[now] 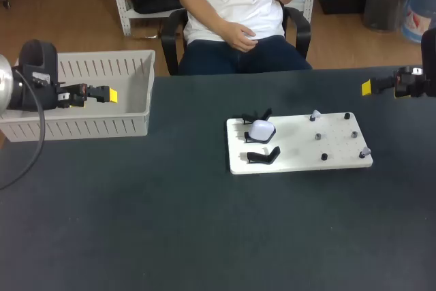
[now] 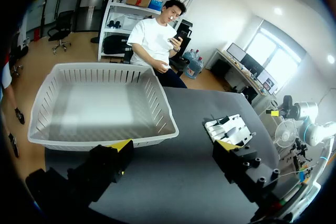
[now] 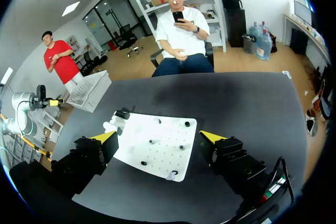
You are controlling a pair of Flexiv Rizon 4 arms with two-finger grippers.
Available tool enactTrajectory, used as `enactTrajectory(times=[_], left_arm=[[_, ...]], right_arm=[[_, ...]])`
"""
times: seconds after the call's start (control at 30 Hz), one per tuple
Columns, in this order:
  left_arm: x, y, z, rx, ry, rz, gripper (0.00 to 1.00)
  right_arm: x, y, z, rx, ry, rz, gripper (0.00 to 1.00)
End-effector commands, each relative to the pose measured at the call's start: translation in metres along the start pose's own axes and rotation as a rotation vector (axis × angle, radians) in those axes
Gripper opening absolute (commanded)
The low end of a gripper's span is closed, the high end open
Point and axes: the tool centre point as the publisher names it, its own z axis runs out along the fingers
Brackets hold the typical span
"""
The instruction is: Pick up each earbud case from the left stands, insert the matching earbuds, close the lid, and place the case in the box.
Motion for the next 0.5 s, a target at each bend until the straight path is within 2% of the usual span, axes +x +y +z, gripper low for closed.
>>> enactTrajectory(times=[0.03,0.47,0.5], left_arm=[[-0.0020,-0.0025,-0.0002,-0.012,0.010,-0.003,1.00],[-0.0020,-0.0025,-0.0002,-0.012,0.010,-0.003,1.00],[-0.0038,-0.0049,0.0015,0.066,-0.006,0.046,1.00]], right_arm=[[0.0001,-0.0001,-0.0001,0.001,0.000,0.000,1.00],[0.0001,-0.0001,-0.0001,0.001,0.000,0.000,1.00],[0.0001,-0.0001,-0.0001,0.001,0.000,0.000,1.00]])
